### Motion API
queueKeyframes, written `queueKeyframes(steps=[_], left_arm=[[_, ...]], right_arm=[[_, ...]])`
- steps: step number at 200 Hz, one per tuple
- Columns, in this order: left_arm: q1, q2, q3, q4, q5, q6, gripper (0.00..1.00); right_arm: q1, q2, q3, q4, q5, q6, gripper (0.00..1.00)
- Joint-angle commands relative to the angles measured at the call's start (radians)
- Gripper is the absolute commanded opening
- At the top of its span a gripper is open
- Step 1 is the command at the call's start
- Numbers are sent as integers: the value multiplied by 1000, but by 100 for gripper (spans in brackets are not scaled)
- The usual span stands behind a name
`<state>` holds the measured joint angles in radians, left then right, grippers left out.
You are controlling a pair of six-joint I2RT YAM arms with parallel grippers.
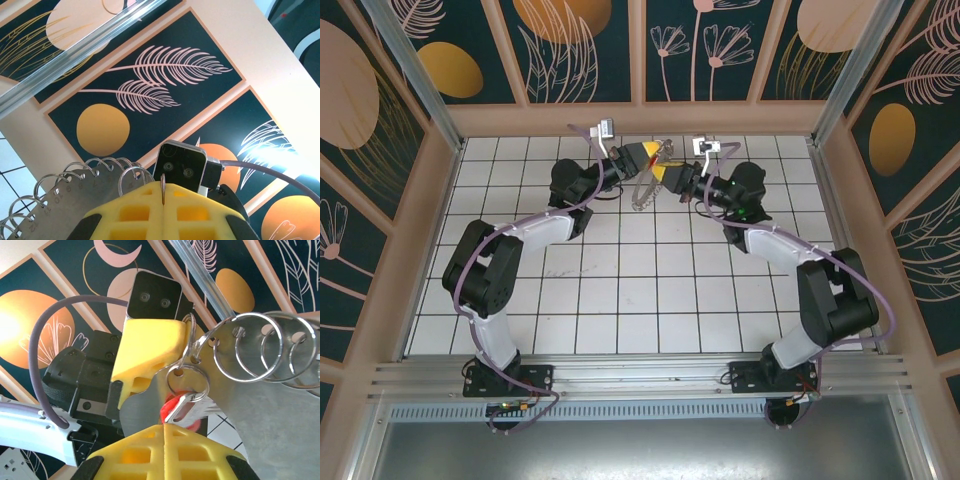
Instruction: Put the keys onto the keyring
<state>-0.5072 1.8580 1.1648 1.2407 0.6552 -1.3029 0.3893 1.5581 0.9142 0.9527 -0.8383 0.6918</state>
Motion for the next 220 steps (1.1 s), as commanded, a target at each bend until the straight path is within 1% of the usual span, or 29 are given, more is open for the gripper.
queueKeyframes(steps=[1,22,47,59,72,93,117,169,220], left_arm=[[-8,-13,-6,92,-14,-10,0],[-8,-7,-11,100,-27,-7,0],[-7,2,-21,113,-43,-6,0],[-7,7,-28,128,-53,-7,0],[-8,9,-40,146,-67,-6,0],[-7,5,-52,146,-73,15,0],[-8,3,-58,131,-75,42,0],[-8,3,-68,131,-82,75,0],[-8,1,-74,119,-78,93,0]], right_arm=[[-2,-7,28,-24,-19,3,13],[-40,-80,-19,-68,18,18,25],[-76,-165,-69,-77,106,112,37],[-76,-191,-74,-80,171,172,42],[-68,-202,-61,-88,228,239,44],[-42,-189,-27,-90,293,327,45],[-17,-146,15,-75,313,391,45],[7,-66,72,-56,337,401,43],[16,-32,86,-16,323,409,35]])
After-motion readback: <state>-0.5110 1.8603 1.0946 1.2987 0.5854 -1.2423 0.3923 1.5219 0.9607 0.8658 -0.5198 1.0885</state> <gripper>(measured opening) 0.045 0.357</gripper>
